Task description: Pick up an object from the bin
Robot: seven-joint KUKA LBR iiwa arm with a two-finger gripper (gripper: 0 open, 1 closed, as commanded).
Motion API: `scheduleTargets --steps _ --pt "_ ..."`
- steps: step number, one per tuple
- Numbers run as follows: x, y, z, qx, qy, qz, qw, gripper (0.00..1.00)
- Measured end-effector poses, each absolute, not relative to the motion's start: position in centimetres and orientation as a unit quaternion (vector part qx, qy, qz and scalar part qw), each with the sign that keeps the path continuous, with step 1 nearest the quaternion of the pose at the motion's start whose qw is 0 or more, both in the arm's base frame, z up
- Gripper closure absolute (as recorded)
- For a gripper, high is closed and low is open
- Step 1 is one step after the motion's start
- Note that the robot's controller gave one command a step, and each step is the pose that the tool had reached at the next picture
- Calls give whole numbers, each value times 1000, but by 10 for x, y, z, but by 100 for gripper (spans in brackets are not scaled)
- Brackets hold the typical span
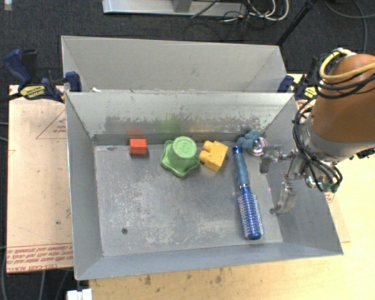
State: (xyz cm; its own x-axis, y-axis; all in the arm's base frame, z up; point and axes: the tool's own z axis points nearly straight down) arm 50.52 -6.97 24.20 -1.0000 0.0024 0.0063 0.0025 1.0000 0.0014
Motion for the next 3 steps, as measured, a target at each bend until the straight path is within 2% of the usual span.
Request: scheduleTargets --steps 1,2,3 --pt "481 -86 120 189 -982 -2 3 0" --pt "498 -57 69 451 -893 -2 0 0" --pt "498 -58 69 451 -893 -1 0 100"
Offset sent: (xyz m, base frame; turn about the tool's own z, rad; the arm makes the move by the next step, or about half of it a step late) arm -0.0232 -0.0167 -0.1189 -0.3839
